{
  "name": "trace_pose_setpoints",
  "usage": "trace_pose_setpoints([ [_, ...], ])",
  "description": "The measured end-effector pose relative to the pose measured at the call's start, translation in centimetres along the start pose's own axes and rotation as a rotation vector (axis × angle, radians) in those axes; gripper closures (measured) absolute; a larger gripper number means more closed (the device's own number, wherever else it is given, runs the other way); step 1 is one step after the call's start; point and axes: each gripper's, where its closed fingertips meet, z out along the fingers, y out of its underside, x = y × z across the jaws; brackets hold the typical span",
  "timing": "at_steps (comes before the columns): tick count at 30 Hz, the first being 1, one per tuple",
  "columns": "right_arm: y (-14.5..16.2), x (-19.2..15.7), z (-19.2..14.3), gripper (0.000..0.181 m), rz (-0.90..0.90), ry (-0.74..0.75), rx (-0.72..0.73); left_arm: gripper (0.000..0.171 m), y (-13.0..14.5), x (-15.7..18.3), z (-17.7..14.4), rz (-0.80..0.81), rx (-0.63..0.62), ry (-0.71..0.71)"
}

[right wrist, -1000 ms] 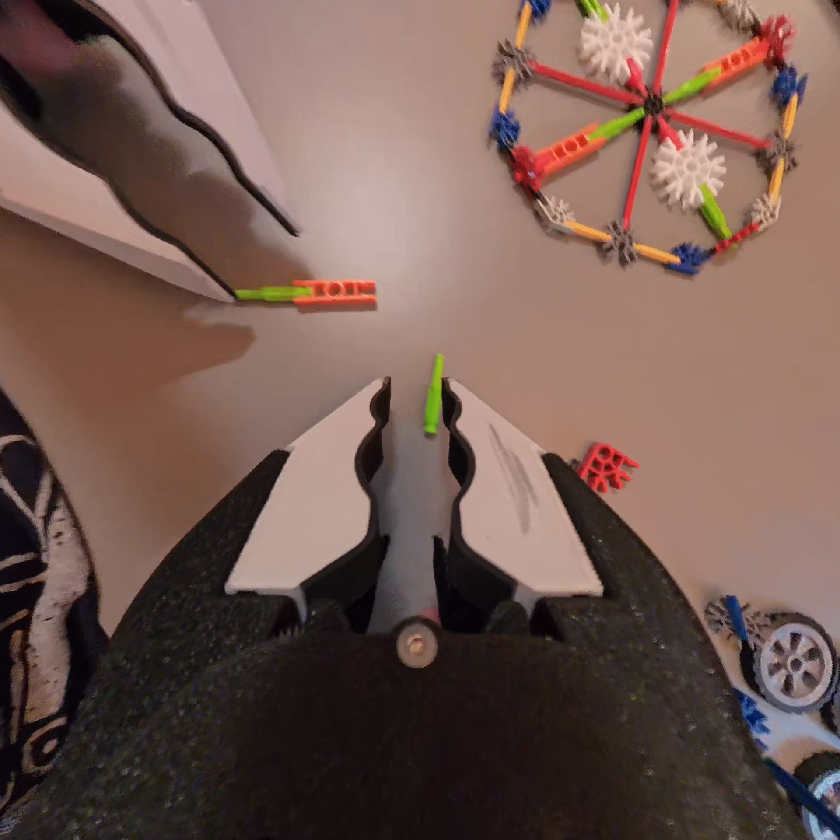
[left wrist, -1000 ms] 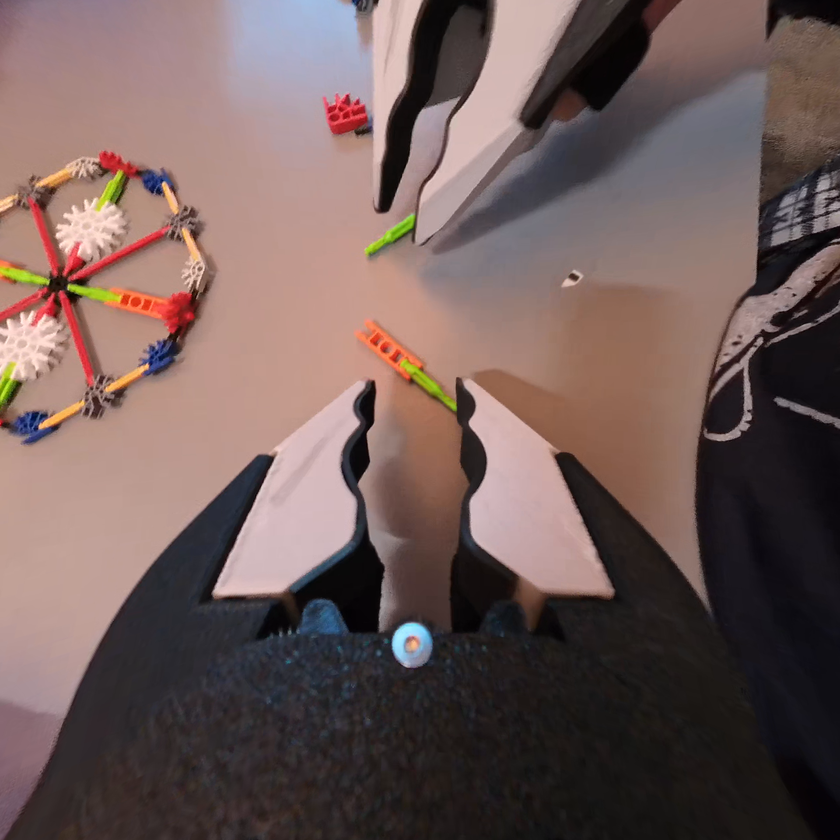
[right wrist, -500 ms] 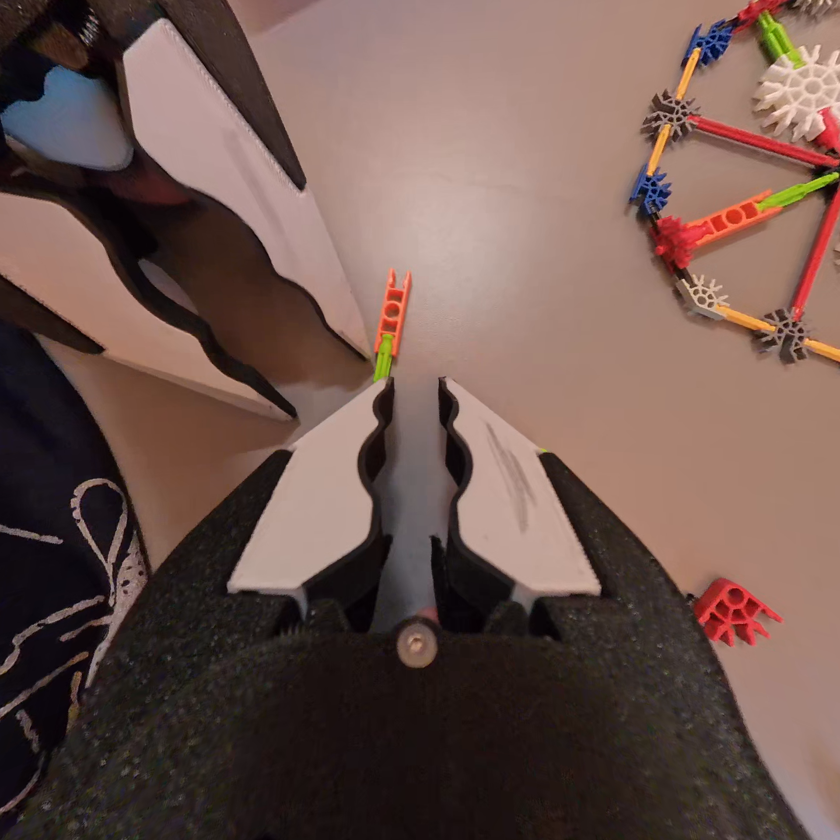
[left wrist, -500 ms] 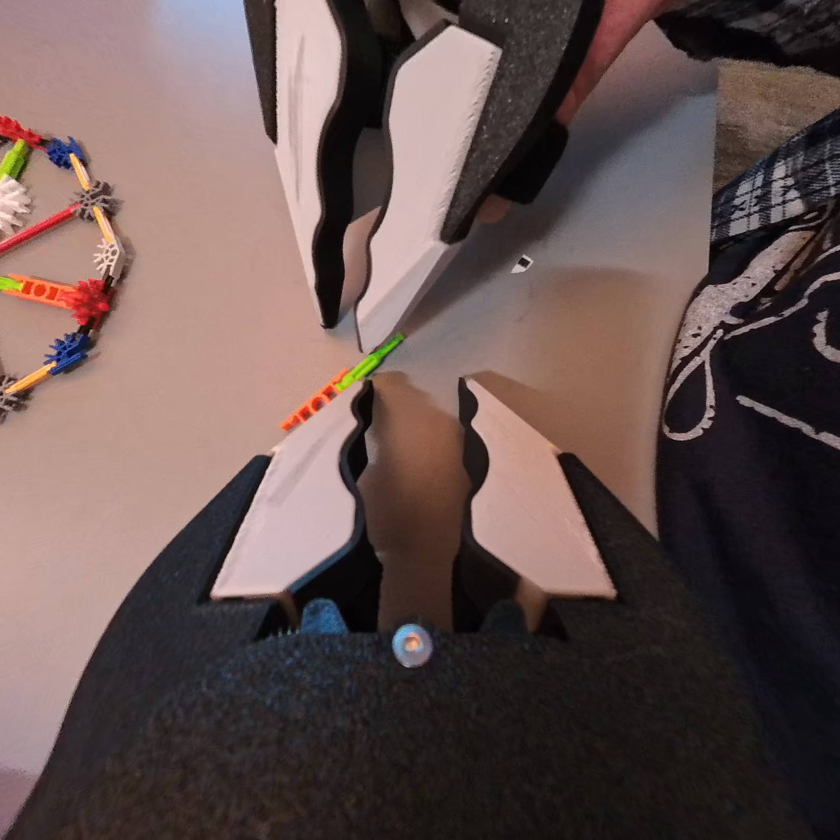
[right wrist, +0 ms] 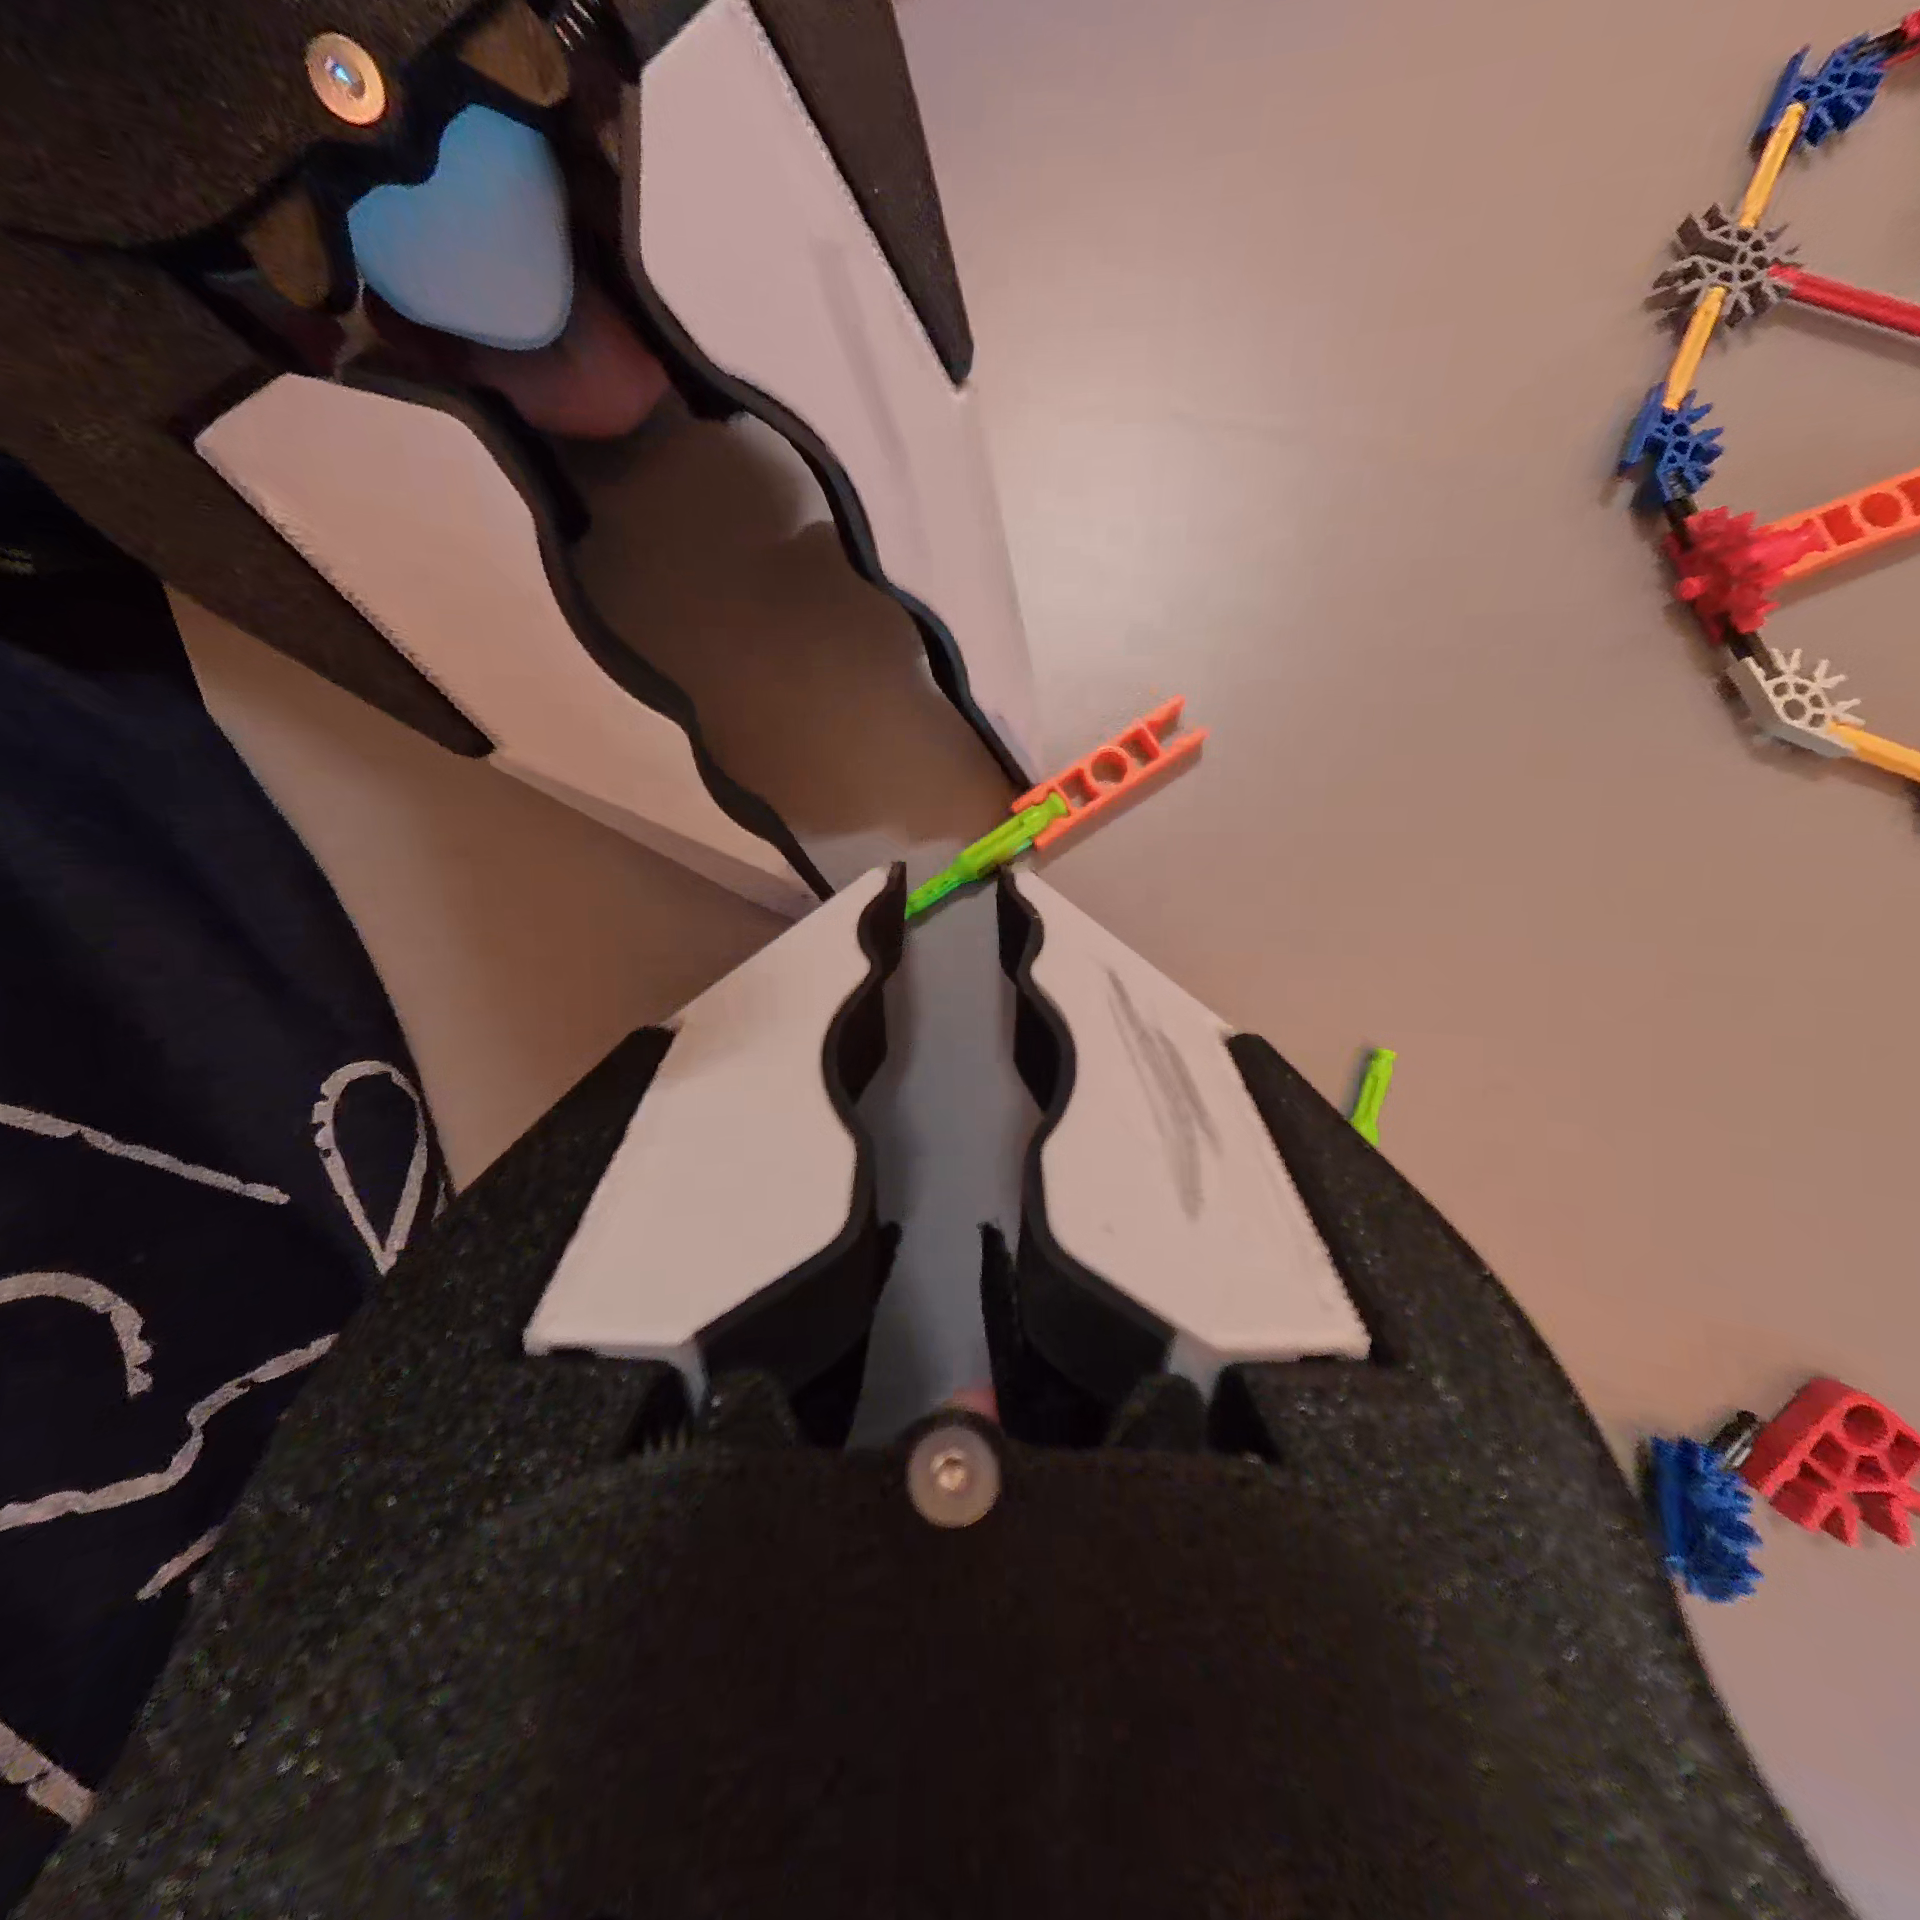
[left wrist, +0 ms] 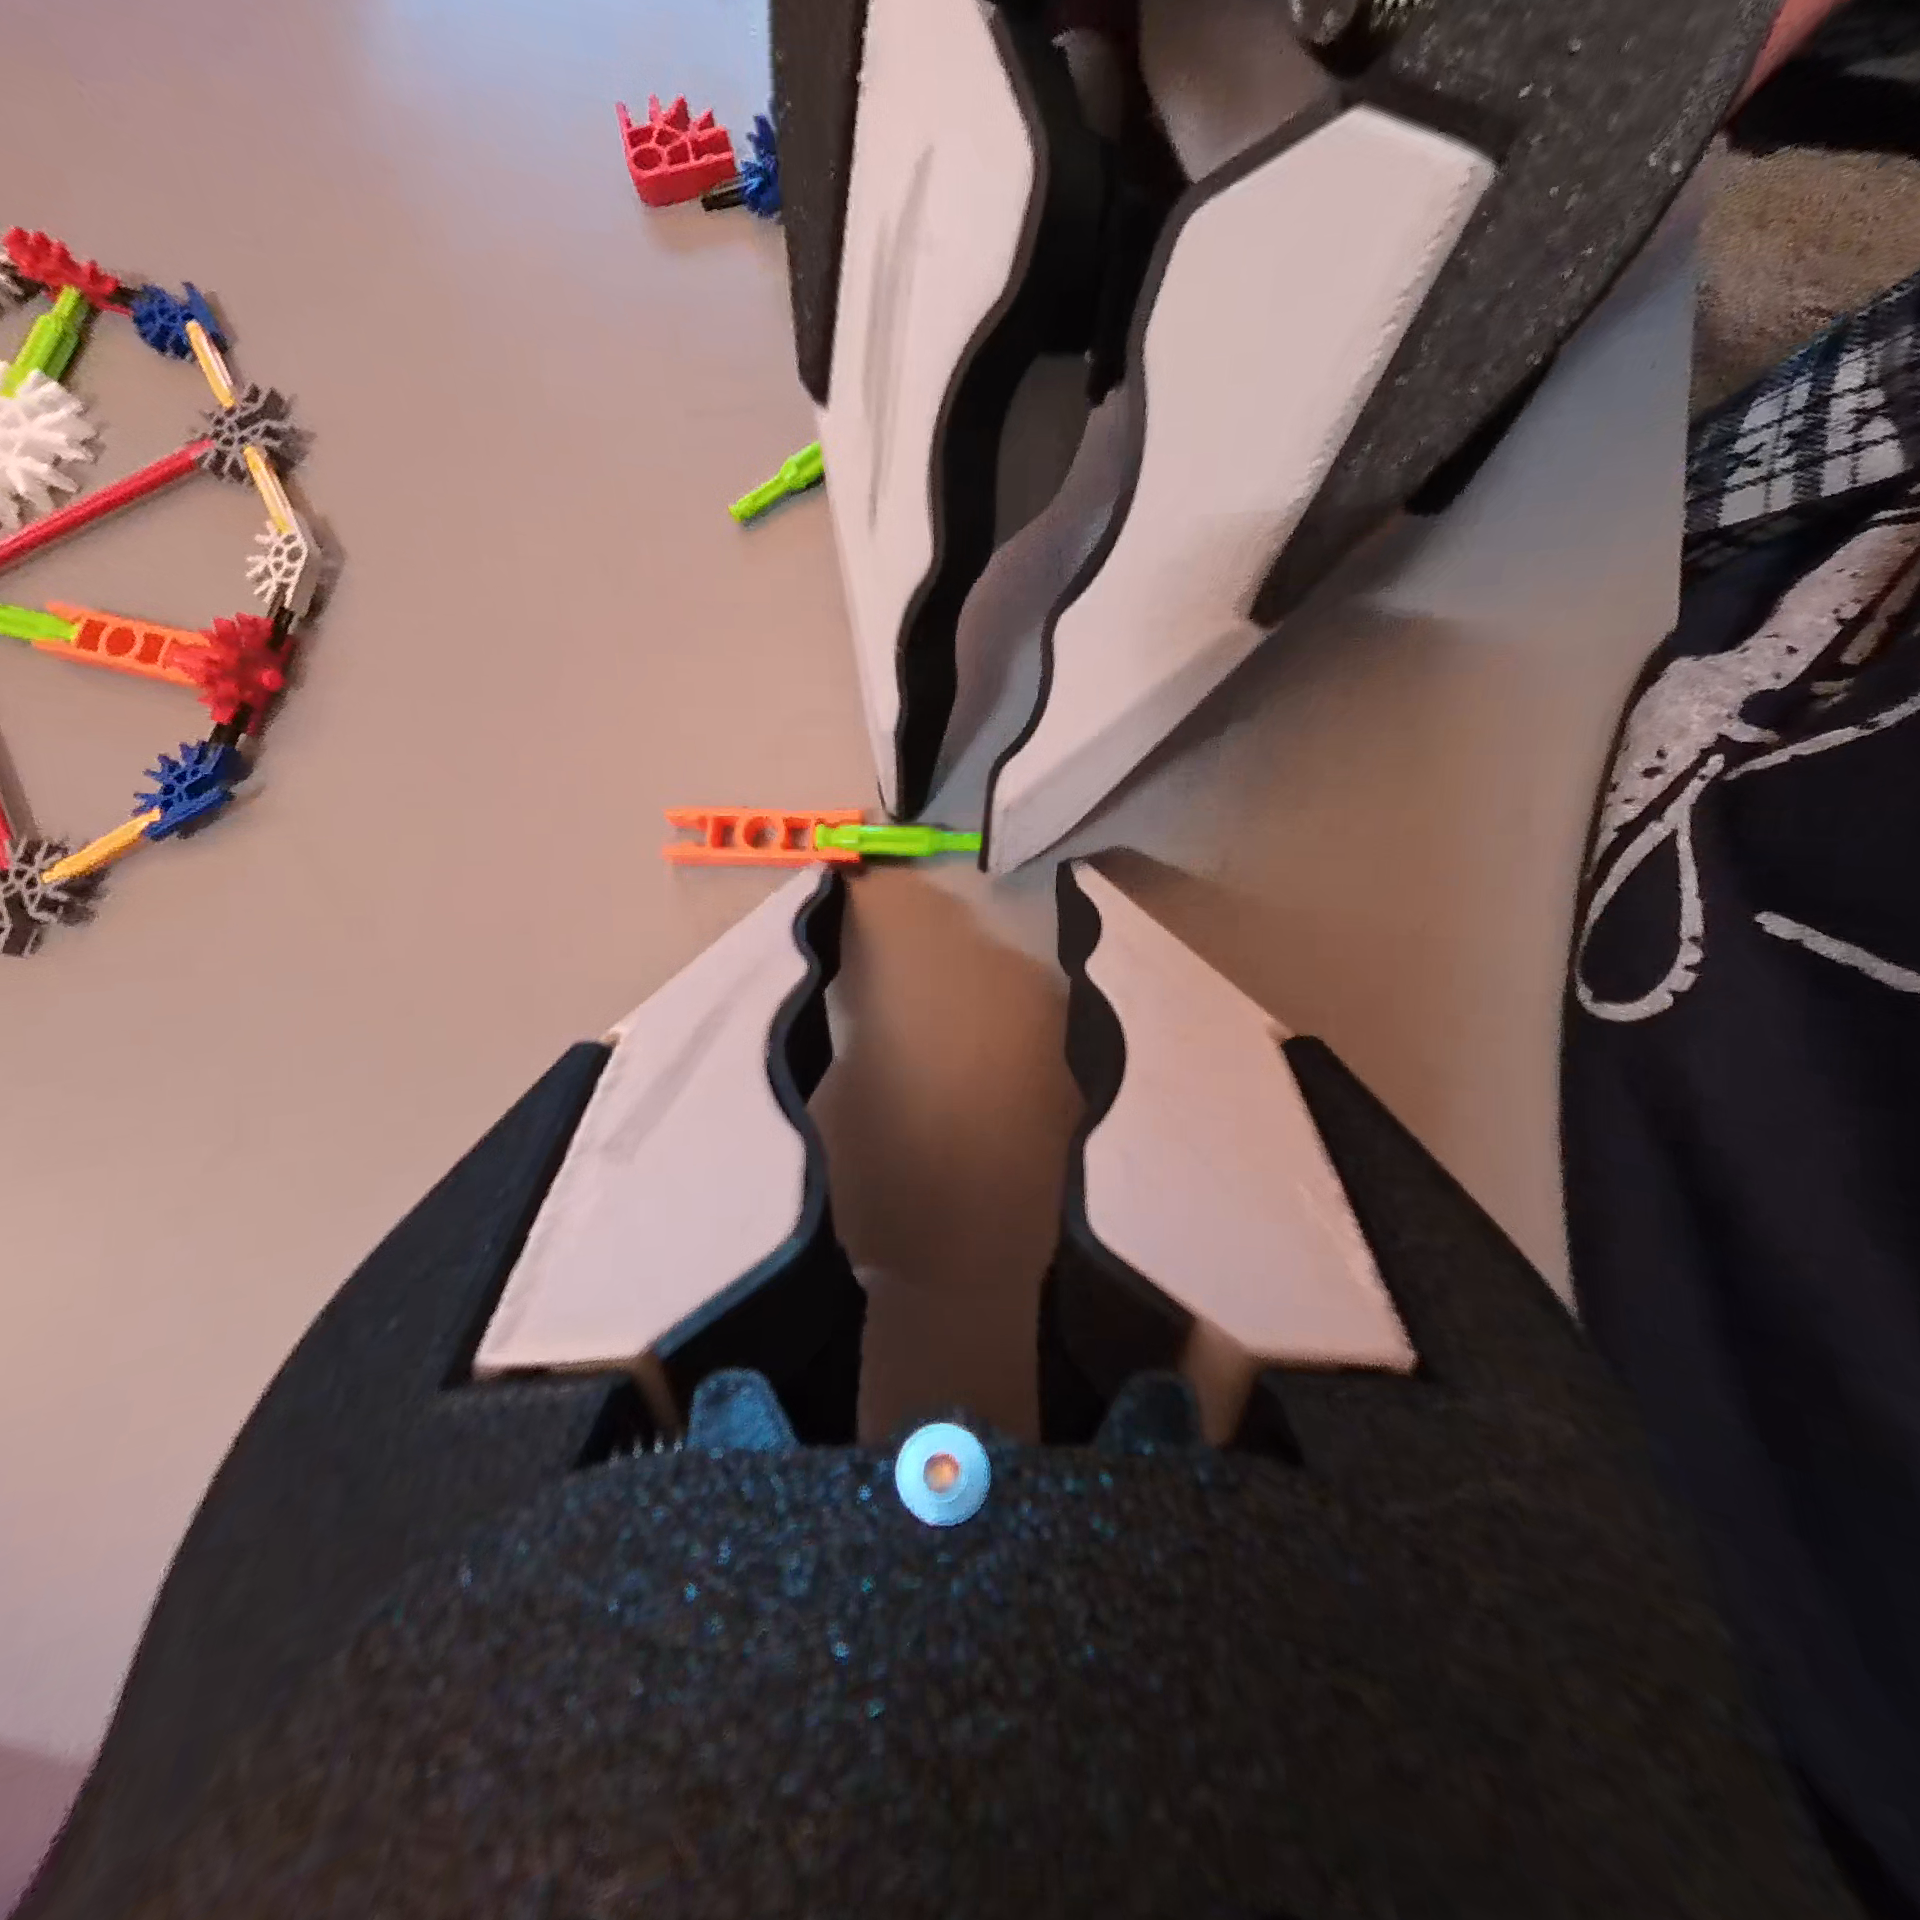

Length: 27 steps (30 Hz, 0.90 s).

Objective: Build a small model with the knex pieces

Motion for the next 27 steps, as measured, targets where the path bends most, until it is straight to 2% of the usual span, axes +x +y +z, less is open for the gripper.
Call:
trace_pose_setpoints([
  [10, 0.1, -0.4, 0.0, 0.164, 0.011, -0.014, 0.017, 0.128, -0.2, -0.1, 0.2, 0.017, -0.011, 0.025],
  [15, 0.1, -0.6, 0.0, 0.170, 0.020, -0.018, 0.026, 0.128, -0.4, 0.4, 0.5, 0.017, -0.006, 0.044],
  [22, 0.1, 1.1, -0.9, 0.156, 0.066, 0.038, 0.053, 0.127, 0.0, 0.9, 0.1, 0.009, -0.013, 0.035],
  [27, 0.0, 1.3, -0.2, 0.155, 0.055, 0.039, 0.048, 0.127, -0.2, 1.4, 0.4, 0.015, -0.012, 0.040],
])
